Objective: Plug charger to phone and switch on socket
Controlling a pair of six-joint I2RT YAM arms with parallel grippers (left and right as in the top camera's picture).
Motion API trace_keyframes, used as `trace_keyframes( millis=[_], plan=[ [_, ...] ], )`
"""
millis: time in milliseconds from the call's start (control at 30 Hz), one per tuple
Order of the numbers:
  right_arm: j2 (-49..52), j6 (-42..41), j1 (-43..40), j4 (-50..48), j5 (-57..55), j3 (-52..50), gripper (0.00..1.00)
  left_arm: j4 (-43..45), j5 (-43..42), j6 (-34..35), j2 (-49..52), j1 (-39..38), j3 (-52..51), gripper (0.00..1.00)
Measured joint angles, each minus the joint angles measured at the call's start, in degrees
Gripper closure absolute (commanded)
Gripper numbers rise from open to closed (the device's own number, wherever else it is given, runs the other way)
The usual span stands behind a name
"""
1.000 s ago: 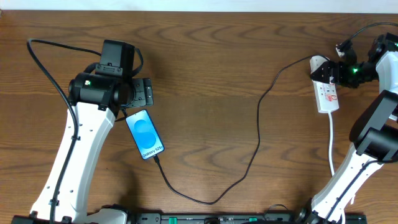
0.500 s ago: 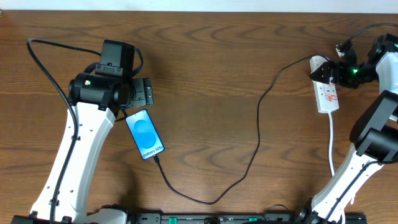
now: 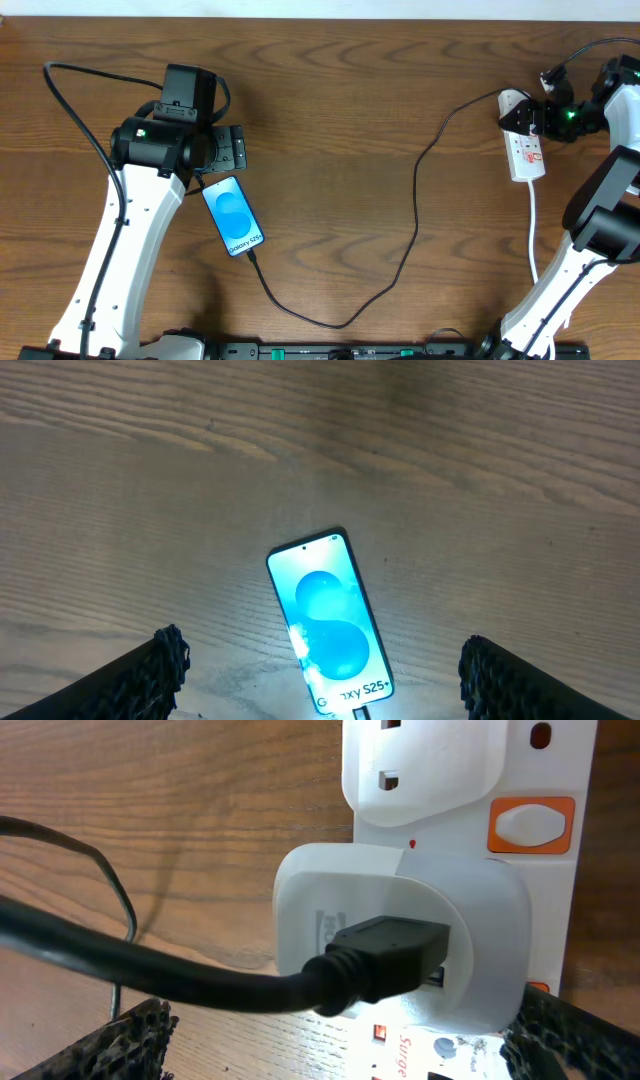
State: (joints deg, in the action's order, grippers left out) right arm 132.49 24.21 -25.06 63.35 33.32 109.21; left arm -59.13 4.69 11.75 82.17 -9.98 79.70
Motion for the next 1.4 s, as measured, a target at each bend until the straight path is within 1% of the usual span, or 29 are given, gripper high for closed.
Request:
trace_keyframes(
  millis=[1067,1400],
  plan=[
    [-0.96,-1.46,-0.50,-0.59,1.57,-2.12,0.01,0.00,0.00,0.00,0.00,0.00,0.00,0.11],
    [-1.20,-6.49,0.04,-1.46,-0.39,-2.01,0.01,0.00,0.00,0.00,0.00,0.00,0.00,0.11]
  ],
)
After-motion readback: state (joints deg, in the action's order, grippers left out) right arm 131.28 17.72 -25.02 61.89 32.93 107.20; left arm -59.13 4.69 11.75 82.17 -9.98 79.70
